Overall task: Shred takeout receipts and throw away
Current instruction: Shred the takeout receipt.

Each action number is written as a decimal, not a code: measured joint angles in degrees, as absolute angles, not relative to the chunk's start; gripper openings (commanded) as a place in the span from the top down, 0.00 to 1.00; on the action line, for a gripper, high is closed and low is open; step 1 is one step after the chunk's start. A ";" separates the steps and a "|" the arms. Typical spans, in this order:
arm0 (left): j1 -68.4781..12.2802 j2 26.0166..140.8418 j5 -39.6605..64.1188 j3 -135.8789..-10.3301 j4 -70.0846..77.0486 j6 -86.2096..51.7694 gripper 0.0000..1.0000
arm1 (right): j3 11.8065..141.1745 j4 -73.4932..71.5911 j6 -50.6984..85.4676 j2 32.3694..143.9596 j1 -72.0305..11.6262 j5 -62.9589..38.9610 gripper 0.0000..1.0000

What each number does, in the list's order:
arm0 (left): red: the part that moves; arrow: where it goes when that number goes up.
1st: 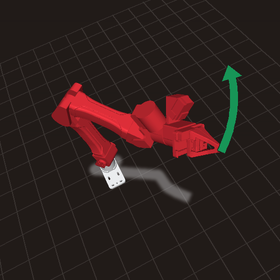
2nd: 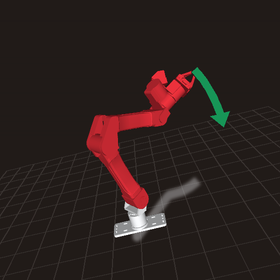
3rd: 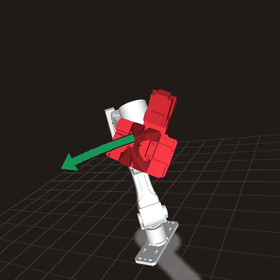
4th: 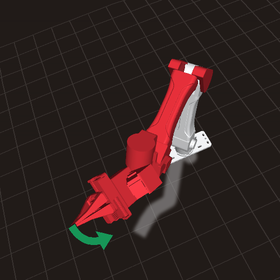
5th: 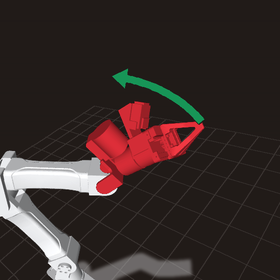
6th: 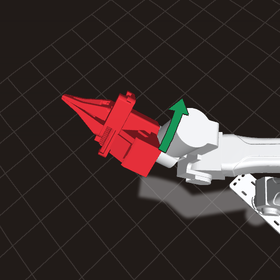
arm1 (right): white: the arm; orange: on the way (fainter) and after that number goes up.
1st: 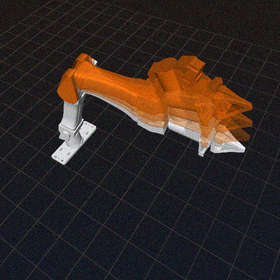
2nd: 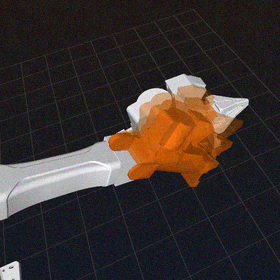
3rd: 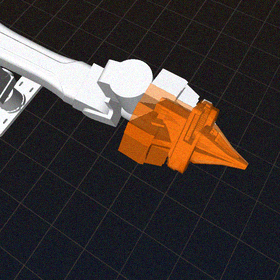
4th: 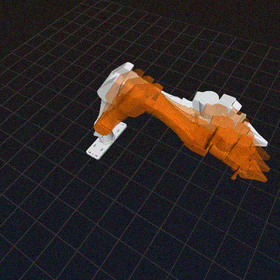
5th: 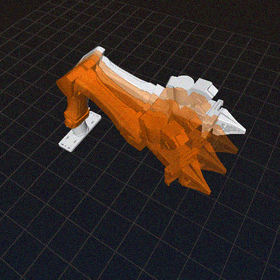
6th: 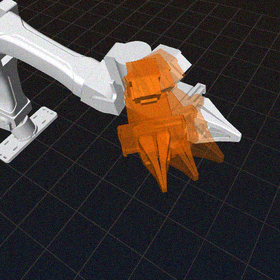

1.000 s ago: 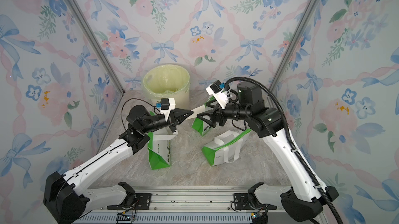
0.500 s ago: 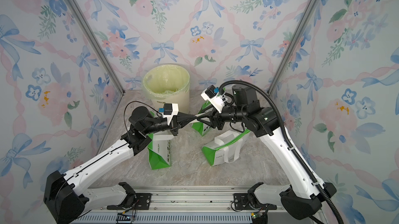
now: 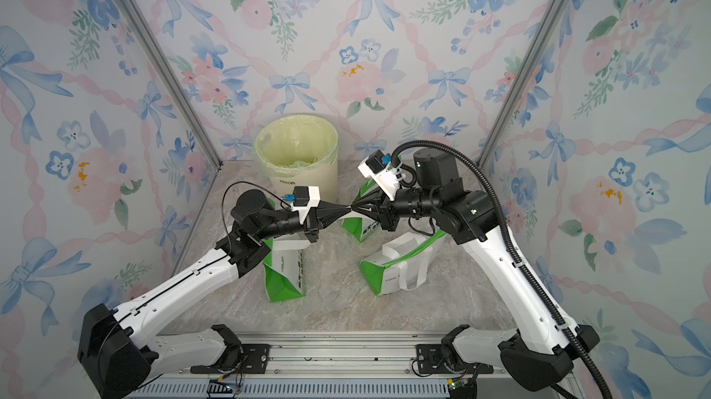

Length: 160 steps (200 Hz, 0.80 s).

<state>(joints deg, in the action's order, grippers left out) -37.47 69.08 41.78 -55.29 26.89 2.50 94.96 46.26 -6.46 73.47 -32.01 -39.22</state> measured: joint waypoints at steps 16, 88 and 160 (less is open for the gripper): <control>-37.50 69.08 41.39 -55.29 26.55 3.07 1.00 | 94.94 46.26 -6.39 73.65 -32.05 -39.24 1.00; -40.29 67.40 32.91 -54.89 24.05 13.28 1.00 | 95.00 45.01 -1.28 75.18 -32.10 -36.53 1.00; -44.97 63.51 27.42 -53.87 23.51 25.10 1.00 | 97.89 48.25 9.17 82.63 -29.12 -29.69 1.00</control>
